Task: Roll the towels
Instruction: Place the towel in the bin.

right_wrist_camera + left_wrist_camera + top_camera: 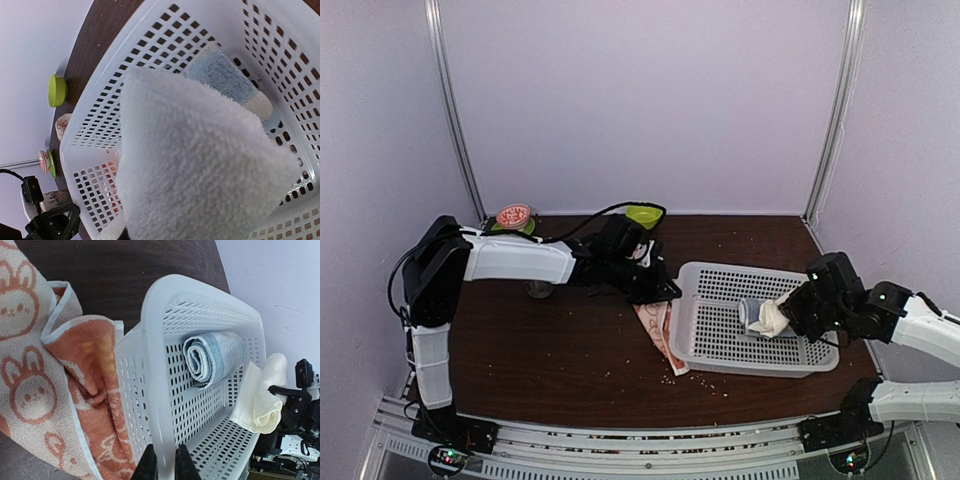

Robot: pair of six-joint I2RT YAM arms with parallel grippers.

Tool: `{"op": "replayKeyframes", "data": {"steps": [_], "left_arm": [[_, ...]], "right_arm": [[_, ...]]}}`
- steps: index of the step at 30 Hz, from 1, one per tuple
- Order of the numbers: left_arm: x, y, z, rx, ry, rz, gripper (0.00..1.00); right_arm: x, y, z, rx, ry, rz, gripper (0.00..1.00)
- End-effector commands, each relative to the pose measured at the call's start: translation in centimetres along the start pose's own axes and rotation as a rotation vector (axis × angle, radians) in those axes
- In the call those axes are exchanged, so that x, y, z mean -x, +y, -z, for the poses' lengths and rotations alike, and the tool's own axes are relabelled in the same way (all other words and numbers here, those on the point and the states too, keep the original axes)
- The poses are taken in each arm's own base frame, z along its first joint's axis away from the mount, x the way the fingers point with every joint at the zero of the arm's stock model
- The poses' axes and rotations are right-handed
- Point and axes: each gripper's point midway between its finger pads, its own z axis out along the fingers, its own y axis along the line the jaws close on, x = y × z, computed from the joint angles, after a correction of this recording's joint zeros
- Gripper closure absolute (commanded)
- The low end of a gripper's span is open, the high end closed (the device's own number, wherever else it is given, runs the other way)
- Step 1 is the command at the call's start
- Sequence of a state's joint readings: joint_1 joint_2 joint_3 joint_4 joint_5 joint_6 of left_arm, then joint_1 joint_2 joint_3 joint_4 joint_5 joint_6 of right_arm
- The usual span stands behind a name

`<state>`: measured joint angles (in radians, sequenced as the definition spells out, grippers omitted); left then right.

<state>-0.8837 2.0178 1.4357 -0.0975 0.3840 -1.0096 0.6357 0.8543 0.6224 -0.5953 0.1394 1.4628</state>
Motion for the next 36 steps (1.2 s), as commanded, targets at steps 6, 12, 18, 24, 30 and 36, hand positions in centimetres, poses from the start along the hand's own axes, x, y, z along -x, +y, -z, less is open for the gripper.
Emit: {"op": "replayKeyframes", "data": {"steps": [6,12,18,24,30,36], "left_arm": [[0.3,0.8,1.4,0.095,-0.124,0.08,1.0],[-0.2,0.8,1.2,0.089,-0.116,0.086,1.0],[-0.2,0.8,1.3,0.089,-0.114,0.079,1.0],[-0.2,0.7,1.2,0.084,-0.11,0.07,1.0],[-0.5,0.9,0.7,0.082,-0.096,0.074,1.0],[-0.5,1.1,0.7,0.085,-0.093,0.076,1.0]], "right_arm": [[0.3,-2.2,-0.8,-0.048,-0.048,-0.153,1.0],[-0.4,-2.5,-2.3,-0.099,-0.041,-0.125,1.0],[-0.7,-2.7,-3.9,-0.137,-0.054,-0.085,1.0],[-0.5,-2.1,-5.1,-0.103,-0.084,-0.081,1.0],[-0.4,-1.9,-5.9,-0.098,-0.107,-0.082,1.0],[-1.2,-2.9,-7.0,-0.132,-0.099,-0.069,1.0]]}}
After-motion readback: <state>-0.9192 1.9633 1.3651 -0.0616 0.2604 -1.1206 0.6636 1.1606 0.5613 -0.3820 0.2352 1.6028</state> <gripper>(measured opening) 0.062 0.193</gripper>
